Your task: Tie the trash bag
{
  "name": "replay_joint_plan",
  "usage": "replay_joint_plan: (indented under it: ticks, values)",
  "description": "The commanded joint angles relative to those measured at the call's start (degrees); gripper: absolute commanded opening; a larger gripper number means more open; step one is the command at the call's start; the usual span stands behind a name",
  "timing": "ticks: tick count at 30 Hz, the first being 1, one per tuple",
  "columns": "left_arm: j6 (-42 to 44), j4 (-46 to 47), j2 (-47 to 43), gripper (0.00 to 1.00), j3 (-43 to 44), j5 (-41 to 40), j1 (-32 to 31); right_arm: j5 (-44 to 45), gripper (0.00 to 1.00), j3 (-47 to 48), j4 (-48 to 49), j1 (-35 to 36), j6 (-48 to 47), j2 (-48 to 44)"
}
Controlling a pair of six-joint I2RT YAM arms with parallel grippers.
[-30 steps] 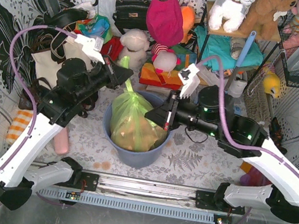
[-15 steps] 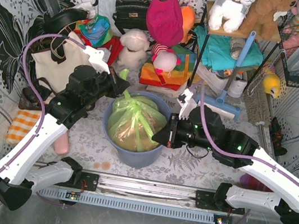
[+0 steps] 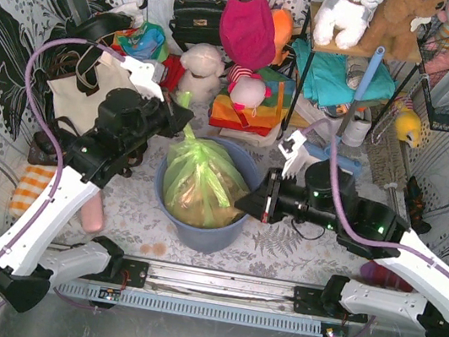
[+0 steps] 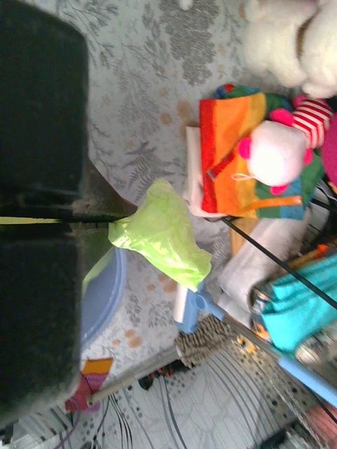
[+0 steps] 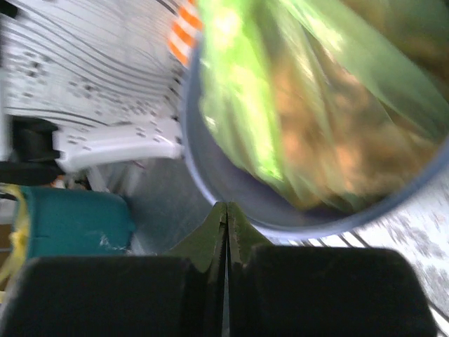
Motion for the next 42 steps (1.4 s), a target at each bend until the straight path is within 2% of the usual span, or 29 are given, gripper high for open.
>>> replay_joint_plan:
  ticks: [1,5,8,9,11,12,14,18,24,32,33,37,40,42]
  values:
    - [1.95,-0.05,0.16,0.0,-3.39,-3.07,0.26,-0.53,0.0,-9.67,-0.68,0.13,3.77,-4.11]
    - [1.86,-0.29,-0.24,0.0,-4.54,-3.38,0.29,0.34,0.0,-11.39,-0.28,0.18,5.01,-6.22]
    - [1.18,1.42,-0.09,0.0,-4.22,0.34,0.28,1.77,0.0,-9.82,1.72,0.12,4.12,-5.93]
    - [0.69,1.67,0.09,0.0,-3.94,1.79,0.28,1.75,0.09,-9.32,2.43,0.17,3.85,-5.47]
    - [0.43,1.49,0.65,0.0,-3.45,4.24,0.32,1.77,0.35,-8.29,3.65,0.17,3.28,-3.99]
    - [0.26,1.41,0.99,0.0,-3.56,5.17,0.32,1.42,0.42,-7.98,4.38,0.12,3.15,-3.1]
    - [0.24,0.94,1.78,0.0,-3.94,6.27,0.28,0.62,0.52,-7.51,6.56,0.18,2.75,-1.36]
    - [0.09,0.18,2.74,0.0,-4.56,8.18,0.31,-0.88,0.6,-6.71,10.16,0.12,2.45,2.09]
    - [-0.89,1.36,1.98,0.0,-5.35,8.72,0.36,-3.91,0.6,-5.44,13.93,0.14,2.3,6.64]
    - [-1.29,1.36,0.95,0.0,-5.13,8.66,0.32,-6.61,0.32,-1.78,18.68,0.12,2.92,9.27]
    - [-1.33,1.36,0.74,0.0,-5.05,8.65,0.33,-6.69,0.32,-1.78,19.3,0.16,3.0,9.32]
    - [-1.33,1.63,0.53,0.0,-4.78,8.74,0.34,-6.27,0.41,-2.27,20.75,-0.69,4.01,11.64]
    - [-1.26,1.5,0.47,0.0,-4.81,8.86,0.31,-6.44,0.41,-4.0,22.54,-2.05,5.71,12.62]
    - [-1.27,1.54,0.24,0.0,-4.97,8.88,0.35,-6.97,0.37,-4.58,23.62,-2.57,6.17,13.02]
